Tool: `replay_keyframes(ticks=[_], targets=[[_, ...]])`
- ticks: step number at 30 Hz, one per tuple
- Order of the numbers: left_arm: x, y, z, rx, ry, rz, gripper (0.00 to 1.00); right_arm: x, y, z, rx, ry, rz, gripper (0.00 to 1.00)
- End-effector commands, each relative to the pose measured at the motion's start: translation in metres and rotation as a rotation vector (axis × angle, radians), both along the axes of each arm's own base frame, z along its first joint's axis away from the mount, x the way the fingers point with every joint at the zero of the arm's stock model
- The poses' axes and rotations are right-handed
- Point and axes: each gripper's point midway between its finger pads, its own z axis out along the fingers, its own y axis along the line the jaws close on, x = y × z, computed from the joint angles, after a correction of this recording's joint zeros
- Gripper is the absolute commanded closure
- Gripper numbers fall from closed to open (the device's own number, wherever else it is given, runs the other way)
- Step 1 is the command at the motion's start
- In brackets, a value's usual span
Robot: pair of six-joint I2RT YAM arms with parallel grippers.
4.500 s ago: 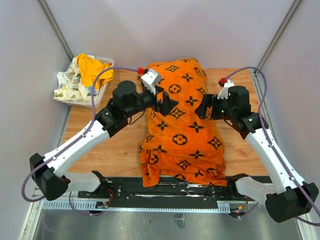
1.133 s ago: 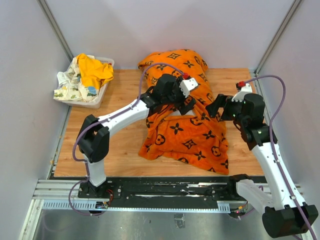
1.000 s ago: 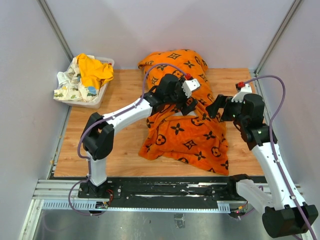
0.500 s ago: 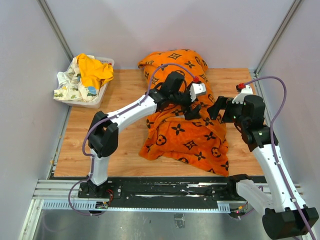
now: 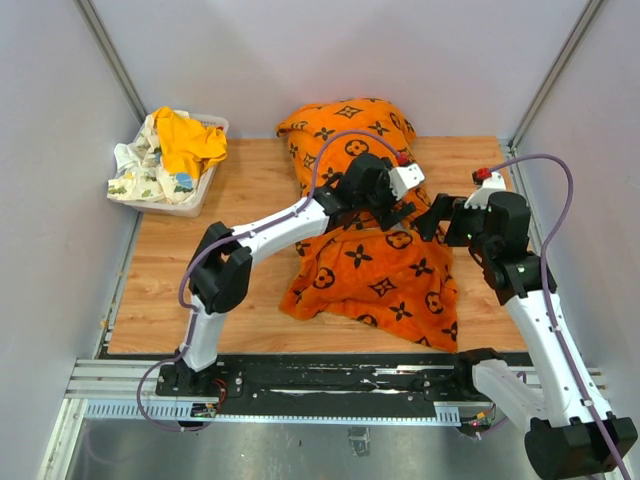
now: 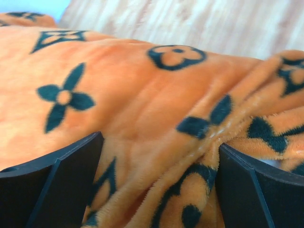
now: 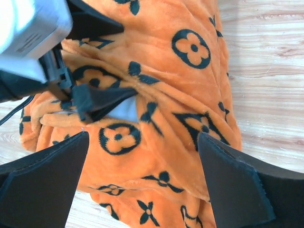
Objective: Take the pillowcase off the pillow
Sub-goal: Remove the pillow from the pillowcase.
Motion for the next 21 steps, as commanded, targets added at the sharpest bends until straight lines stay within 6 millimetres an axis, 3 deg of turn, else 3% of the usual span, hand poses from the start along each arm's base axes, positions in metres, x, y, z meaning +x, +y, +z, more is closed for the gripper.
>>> replay_keyframes(ticks=[1, 4, 8, 13, 16, 21], targets=[[0.08, 0.026, 0.022, 0.012, -0.205, 0.355, 0.03, -0.003, -0.005, 0.001, -0.013, -0.017, -0.014, 0.02], [0.105, 0.028, 0.024, 0.008, -0.229, 0.458, 0.03, -0.007, 0.003, 0.004, 0.003, -0.037, 0.031, 0.01], [0.125, 0.034, 0.035, -0.109, -0.147, 0.496, 0.02, -0.015, 0.025, -0.001, 0.041, -0.074, 0.131, 0.0], [0.126, 0.043, 0.035, -0.174, -0.05, 0.428, 0.02, -0.015, 0.053, -0.02, -0.018, -0.088, 0.213, 0.02], [0.122, 0.047, 0.03, -0.183, -0.013, 0.404, 0.02, -0.001, 0.061, -0.022, -0.059, -0.093, 0.187, 0.01], [0.119, 0.048, 0.019, -0.184, 0.03, 0.388, 0.02, 0.036, 0.056, -0.037, -0.092, -0.051, 0.07, 0.04]])
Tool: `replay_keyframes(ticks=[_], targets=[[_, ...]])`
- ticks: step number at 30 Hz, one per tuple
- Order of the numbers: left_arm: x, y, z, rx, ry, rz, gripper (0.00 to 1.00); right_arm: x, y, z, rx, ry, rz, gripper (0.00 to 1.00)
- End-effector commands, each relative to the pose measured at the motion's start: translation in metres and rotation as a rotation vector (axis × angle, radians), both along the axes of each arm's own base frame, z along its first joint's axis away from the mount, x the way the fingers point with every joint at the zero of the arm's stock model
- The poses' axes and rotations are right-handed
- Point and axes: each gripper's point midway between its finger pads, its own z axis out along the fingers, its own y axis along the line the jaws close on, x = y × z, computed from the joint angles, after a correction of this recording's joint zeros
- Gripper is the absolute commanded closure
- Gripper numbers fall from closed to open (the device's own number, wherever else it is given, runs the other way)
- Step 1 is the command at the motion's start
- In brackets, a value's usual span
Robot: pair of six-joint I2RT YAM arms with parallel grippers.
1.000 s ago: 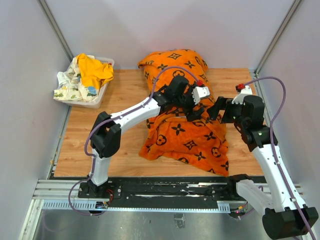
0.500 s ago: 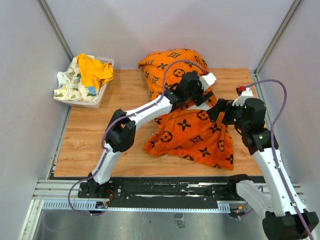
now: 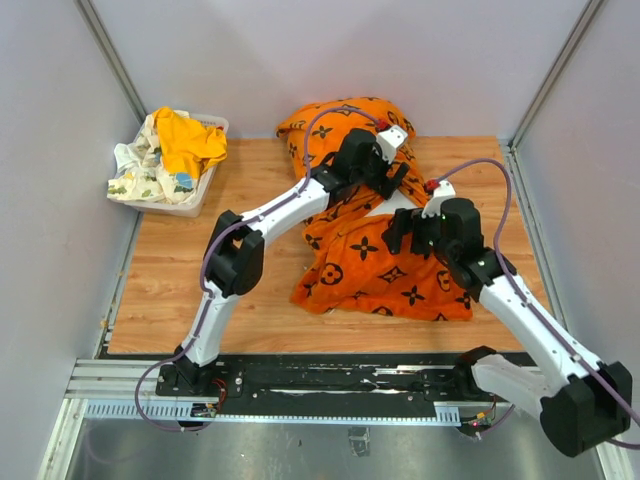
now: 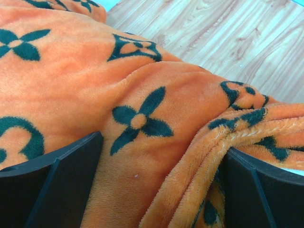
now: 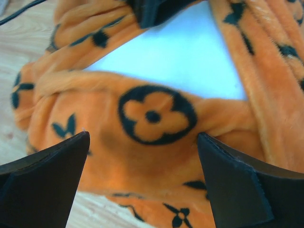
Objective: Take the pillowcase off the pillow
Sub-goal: Remove the pillow from the pillowcase.
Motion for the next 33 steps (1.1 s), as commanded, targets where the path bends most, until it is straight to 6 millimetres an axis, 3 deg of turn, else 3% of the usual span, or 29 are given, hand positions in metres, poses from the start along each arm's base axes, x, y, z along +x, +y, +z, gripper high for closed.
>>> replay_keyframes(ticks=[1, 4, 7, 11, 13, 16, 23, 28, 33], targets=[[0.027, 0.037, 0.007, -0.002, -0.02, 0.109, 0.02, 0.039, -0.006, 0.011, -0.035, -0.066, -0.119, 0.06], [0.026, 0.036, 0.002, -0.003, -0.005, 0.102, 0.02, 0.049, 0.001, -0.002, -0.051, -0.032, -0.105, 0.2], [0.028, 0.038, -0.001, -0.003, 0.004, 0.107, 0.02, 0.042, 0.011, -0.015, -0.049, 0.02, -0.052, 0.47], [0.033, 0.044, -0.002, -0.005, 0.01, 0.126, 0.02, 0.008, 0.022, -0.033, -0.071, 0.086, 0.003, 0.83], [0.037, 0.048, 0.0, -0.011, 0.011, 0.14, 0.02, -0.019, 0.024, -0.053, -0.088, 0.152, 0.026, 0.97], [0.045, 0.053, 0.006, -0.023, 0.01, 0.164, 0.02, -0.058, 0.024, -0.082, -0.086, 0.258, 0.053, 0.98], [0.062, 0.066, 0.008, -0.02, 0.013, 0.217, 0.02, -0.136, 0.023, -0.142, -0.141, 0.471, 0.123, 0.85], [0.073, 0.081, 0.017, 0.013, -0.016, 0.265, 0.02, -0.155, 0.021, -0.159, -0.209, 0.533, 0.149, 0.81], [0.058, 0.089, 0.026, 0.024, 0.0, 0.239, 0.02, -0.146, 0.02, -0.16, -0.25, 0.518, 0.129, 0.81]])
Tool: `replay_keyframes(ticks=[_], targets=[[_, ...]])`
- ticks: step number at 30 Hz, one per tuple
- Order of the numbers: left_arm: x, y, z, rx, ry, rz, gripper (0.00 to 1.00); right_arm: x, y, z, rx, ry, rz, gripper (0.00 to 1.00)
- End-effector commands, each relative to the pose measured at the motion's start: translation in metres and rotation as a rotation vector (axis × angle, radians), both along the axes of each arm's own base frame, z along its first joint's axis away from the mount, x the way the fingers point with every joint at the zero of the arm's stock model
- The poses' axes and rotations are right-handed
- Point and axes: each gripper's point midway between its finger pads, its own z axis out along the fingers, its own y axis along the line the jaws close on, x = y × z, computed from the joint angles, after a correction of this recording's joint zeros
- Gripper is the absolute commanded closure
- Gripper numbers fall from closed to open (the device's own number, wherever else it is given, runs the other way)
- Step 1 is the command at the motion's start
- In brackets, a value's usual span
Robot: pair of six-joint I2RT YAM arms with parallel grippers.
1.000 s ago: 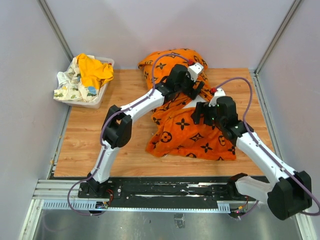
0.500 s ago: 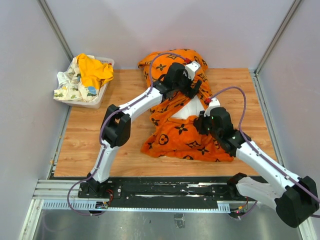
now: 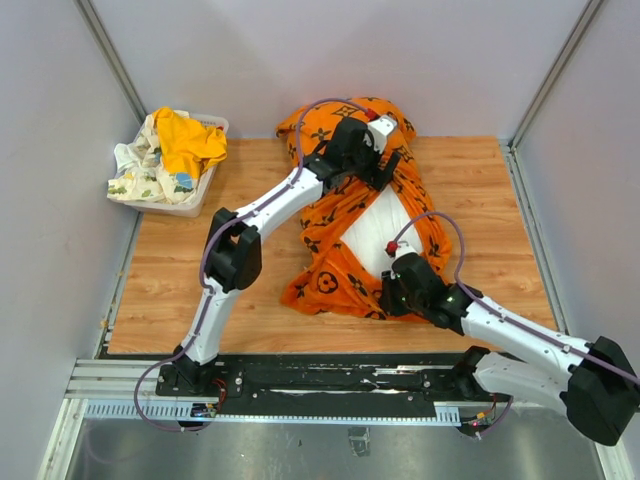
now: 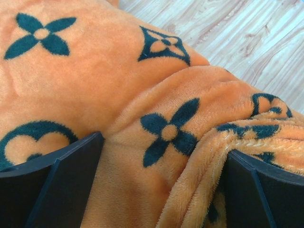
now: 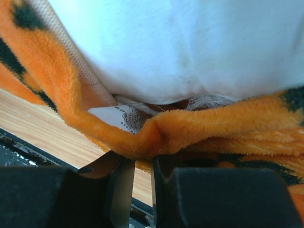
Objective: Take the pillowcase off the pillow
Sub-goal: Remove the pillow from the pillowcase.
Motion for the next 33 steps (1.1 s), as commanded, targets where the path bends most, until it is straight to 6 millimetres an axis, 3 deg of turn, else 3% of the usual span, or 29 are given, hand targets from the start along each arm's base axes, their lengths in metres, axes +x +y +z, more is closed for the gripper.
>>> replay_keyframes(ticks=[1, 3, 9, 12, 14, 18, 22, 24, 26, 29, 33], targets=[[0.035, 0.066, 0.028, 0.033, -0.076, 0.177, 0.02, -0.026, -0.016, -0.024, -0.117, 0.126, 0.014, 0.81], [0.016, 0.063, 0.047, -0.039, -0.035, 0.15, 0.01, -0.018, -0.016, -0.019, -0.122, 0.105, -0.007, 0.82], [-0.059, 0.06, 0.135, -0.25, 0.005, -0.018, 0.01, 0.006, -0.012, -0.002, -0.039, 0.062, -0.068, 0.85], [-0.101, 0.063, 0.157, -0.321, 0.044, -0.109, 0.01, 0.018, -0.017, 0.013, -0.022, 0.014, -0.085, 0.85], [-0.13, 0.064, 0.162, -0.347, 0.086, -0.191, 0.01, 0.025, -0.023, 0.021, -0.012, -0.011, -0.103, 0.85], [-0.227, 0.05, 0.128, -0.283, 0.11, -0.6, 0.01, 0.035, -0.032, 0.029, 0.018, -0.03, -0.136, 0.85], [-0.281, 0.038, 0.101, -0.247, 0.093, -0.734, 0.01, 0.038, -0.034, 0.032, 0.032, -0.03, -0.132, 0.85], [-0.293, 0.027, 0.093, -0.288, 0.159, -0.79, 0.01, 0.037, -0.033, 0.031, 0.037, -0.025, -0.127, 0.85], [-0.287, 0.013, 0.076, -0.317, 0.203, -0.77, 0.01, 0.036, -0.031, 0.03, 0.046, -0.016, -0.123, 0.85], [-0.247, -0.007, 0.056, -0.335, 0.242, -0.609, 0.01, 0.031, -0.029, 0.025, 0.068, 0.004, -0.131, 0.86], [-0.212, -0.036, 0.04, -0.348, 0.26, -0.524, 0.04, 0.023, -0.029, 0.02, 0.101, 0.023, -0.148, 0.86]])
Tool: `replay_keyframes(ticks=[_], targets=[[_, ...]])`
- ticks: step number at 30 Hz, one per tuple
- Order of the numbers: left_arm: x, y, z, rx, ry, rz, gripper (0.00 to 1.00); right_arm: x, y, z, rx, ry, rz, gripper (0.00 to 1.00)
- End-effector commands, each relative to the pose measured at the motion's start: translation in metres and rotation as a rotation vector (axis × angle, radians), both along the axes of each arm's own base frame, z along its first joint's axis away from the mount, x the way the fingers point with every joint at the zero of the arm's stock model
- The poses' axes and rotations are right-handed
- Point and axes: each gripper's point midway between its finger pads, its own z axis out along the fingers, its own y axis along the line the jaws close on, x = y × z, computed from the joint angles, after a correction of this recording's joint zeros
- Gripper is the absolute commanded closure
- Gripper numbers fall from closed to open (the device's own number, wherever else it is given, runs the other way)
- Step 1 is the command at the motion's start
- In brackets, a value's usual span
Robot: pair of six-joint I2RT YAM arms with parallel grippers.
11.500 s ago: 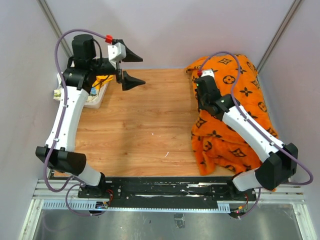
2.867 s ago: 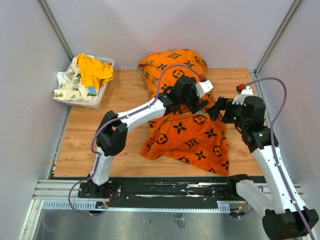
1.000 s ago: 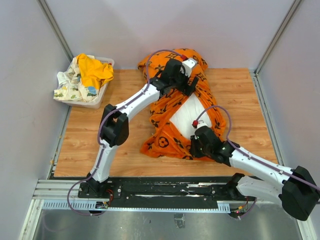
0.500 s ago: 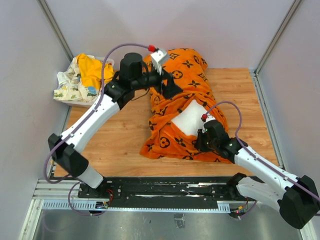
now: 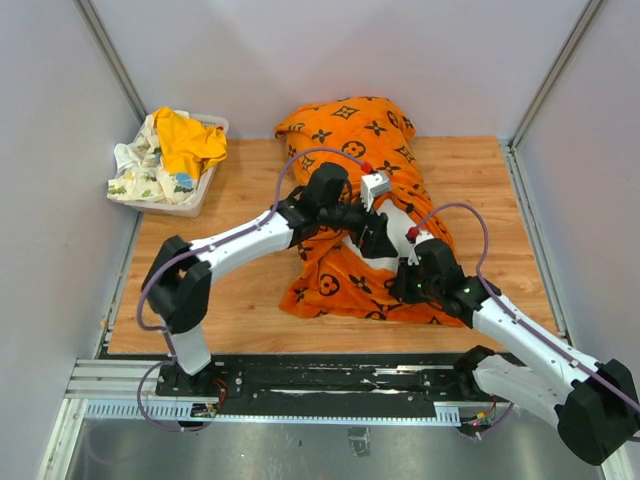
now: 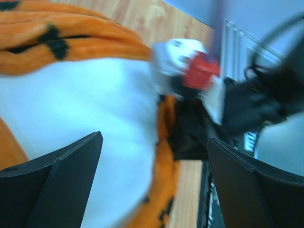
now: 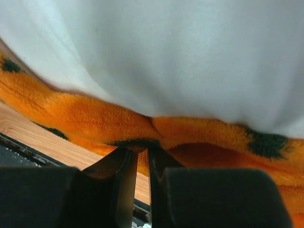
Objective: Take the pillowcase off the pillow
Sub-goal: Remove the pillow from the pillowcase.
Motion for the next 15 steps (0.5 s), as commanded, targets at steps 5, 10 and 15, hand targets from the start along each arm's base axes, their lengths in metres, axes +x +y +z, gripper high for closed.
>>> replay_keyframes(ticks=[5, 10, 15], targets=[[0.084, -0.035, -0.034, 0.08, -0.059, 0.297, 0.04, -0.01, -0.008, -0.001, 0.048, 0.009, -0.056, 0.86], [0.115, -0.004, -0.075, 0.232, -0.087, 0.531, 0.03, -0.01, -0.012, -0.004, 0.033, 0.001, -0.064, 0.86], [0.136, 0.039, -0.087, 0.386, -0.168, 0.767, 0.02, -0.008, -0.008, -0.009, 0.025, 0.018, -0.045, 0.86]])
